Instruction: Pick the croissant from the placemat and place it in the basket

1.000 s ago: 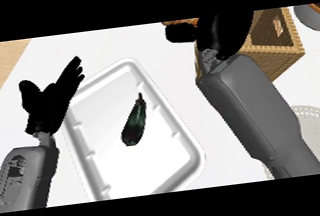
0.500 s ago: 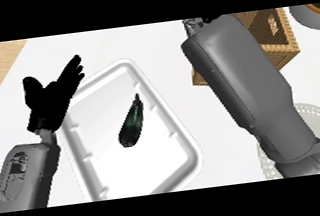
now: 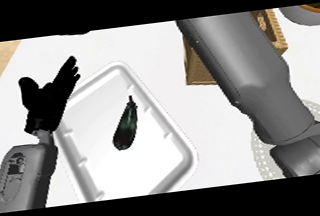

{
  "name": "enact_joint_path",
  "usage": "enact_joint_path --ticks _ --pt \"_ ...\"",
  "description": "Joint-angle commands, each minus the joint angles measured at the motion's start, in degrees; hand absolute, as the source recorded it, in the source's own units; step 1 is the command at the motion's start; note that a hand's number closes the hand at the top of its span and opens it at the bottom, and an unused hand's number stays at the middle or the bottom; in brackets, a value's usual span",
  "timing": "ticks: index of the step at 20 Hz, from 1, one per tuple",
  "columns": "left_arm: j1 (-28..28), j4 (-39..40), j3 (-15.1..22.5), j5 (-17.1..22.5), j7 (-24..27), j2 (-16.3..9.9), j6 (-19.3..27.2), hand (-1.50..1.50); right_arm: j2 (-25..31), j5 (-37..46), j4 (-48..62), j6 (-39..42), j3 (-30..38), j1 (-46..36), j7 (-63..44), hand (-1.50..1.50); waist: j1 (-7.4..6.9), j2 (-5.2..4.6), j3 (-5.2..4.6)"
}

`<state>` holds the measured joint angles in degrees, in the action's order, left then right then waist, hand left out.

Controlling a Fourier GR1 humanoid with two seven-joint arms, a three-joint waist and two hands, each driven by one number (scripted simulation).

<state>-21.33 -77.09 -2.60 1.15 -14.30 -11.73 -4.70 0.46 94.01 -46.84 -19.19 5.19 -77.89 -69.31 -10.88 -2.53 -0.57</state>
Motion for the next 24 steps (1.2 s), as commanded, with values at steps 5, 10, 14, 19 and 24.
enact_joint_path --ticks 5,10,14,19,24 --pt "2.2 0.6 -1.5 0.1 1.3 -0.6 0.6 0.00 -0.4 6.8 7.1 -1.3 5.9 -4.9 -15.9 1.50 2.53 0.64 0.21" --pt "1.6 0.6 -2.5 0.6 1.4 -1.1 0.7 0.00 -0.4 9.3 11.5 -2.9 7.5 -4.5 -15.9 1.50 2.86 0.54 0.26" --pt "0.1 2.1 -2.0 -0.1 1.3 0.5 2.2 0.00 -0.4 9.0 11.9 -7.5 8.3 -3.4 -15.9 1.50 4.24 0.58 0.34" --pt "2.3 1.4 -2.8 0.6 1.0 -1.0 0.9 0.00 -0.4 10.0 12.8 -13.6 9.2 0.7 -15.9 1.50 4.15 0.84 0.43" --pt "2.2 1.7 -4.5 0.6 1.4 -2.5 1.5 0.00 -0.4 15.4 8.1 -15.1 15.3 2.9 -15.9 -1.50 6.42 0.95 0.44"
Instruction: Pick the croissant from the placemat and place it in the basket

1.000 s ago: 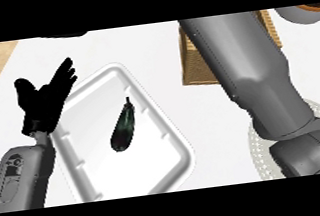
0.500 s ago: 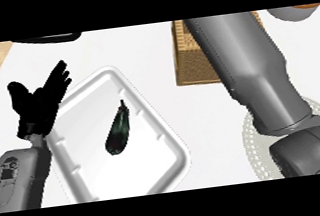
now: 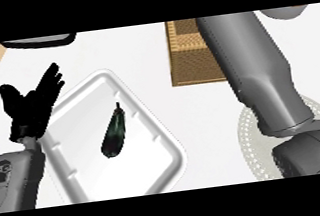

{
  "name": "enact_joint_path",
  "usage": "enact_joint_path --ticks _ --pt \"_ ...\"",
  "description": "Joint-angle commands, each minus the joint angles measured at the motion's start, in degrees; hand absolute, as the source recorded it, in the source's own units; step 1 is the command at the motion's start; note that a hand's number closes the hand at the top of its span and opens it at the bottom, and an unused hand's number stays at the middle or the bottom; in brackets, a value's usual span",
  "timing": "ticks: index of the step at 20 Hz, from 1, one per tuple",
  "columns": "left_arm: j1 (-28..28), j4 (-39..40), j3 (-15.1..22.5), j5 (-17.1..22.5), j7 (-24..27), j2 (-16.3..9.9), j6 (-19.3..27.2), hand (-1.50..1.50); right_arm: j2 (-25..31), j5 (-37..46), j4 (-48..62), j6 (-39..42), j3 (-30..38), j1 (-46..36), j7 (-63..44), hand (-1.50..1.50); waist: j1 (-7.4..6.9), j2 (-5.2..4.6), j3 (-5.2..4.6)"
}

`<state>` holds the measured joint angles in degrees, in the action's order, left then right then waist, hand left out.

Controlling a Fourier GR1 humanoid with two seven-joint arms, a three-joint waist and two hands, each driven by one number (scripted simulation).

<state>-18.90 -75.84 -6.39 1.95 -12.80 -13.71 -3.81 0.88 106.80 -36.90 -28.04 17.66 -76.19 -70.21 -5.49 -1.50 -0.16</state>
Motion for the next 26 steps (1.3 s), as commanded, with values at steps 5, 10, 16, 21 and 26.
enact_joint_path --ticks 5,10,16,21,26 --pt "1.6 -0.3 0.2 -0.1 1.2 0.3 -0.4 0.00 -0.8 3.4 0.4 -9.1 3.9 3.7 -15.0 -1.50 -0.34 0.07 0.04" --pt "-0.2 -0.6 0.4 0.0 -0.1 0.8 0.1 0.00 -0.8 3.3 1.4 -15.3 2.3 4.2 -15.0 -1.50 -0.64 0.02 0.07" --pt "2.3 0.4 -0.7 0.1 0.2 0.3 0.5 0.00 -0.9 7.7 -9.9 -20.1 6.1 5.0 -15.0 -1.50 2.15 1.04 0.07" --pt "2.7 -0.5 -1.7 0.7 -0.5 -1.0 0.0 0.00 -0.9 8.1 -18.9 -22.9 7.3 7.3 -15.0 -1.50 2.42 2.34 0.12" --pt "3.9 0.1 -1.1 0.4 0.6 0.0 0.1 0.00 -0.9 2.5 -24.6 -21.5 4.7 12.9 -15.0 -1.50 2.41 2.71 0.12"
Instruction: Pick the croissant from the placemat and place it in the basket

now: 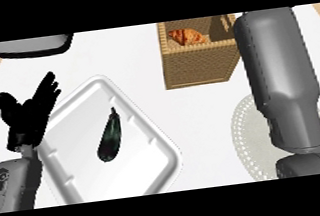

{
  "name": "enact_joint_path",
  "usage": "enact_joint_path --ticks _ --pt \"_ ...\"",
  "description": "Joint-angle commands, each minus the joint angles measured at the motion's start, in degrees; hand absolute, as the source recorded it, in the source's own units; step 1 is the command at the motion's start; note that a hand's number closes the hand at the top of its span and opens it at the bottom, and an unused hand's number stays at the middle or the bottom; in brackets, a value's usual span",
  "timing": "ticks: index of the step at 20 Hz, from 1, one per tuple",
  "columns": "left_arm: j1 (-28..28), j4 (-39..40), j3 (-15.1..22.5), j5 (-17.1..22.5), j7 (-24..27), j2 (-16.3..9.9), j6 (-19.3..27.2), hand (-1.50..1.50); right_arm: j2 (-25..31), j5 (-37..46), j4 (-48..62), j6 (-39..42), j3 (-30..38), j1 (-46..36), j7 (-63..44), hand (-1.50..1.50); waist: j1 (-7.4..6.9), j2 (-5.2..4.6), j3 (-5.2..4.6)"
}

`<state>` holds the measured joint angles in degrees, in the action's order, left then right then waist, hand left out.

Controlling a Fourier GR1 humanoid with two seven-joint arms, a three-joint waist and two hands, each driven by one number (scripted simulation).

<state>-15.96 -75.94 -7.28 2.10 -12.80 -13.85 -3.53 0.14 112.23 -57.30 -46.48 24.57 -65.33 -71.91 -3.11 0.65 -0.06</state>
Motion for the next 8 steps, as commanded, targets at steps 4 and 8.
enact_joint_path --ticks 4,8 --pt "1.6 1.1 -1.0 0.6 1.1 -0.8 -0.9 0.00 -0.1 -8.2 -8.0 0.8 -7.4 8.0 -13.4 -1.50 0.41 0.77 -0.01" --pt "1.6 0.7 -1.0 0.1 0.3 -1.0 -0.2 0.00 -0.1 -13.8 -14.6 2.4 -14.0 14.1 -13.4 -1.50 1.92 1.58 0.06"
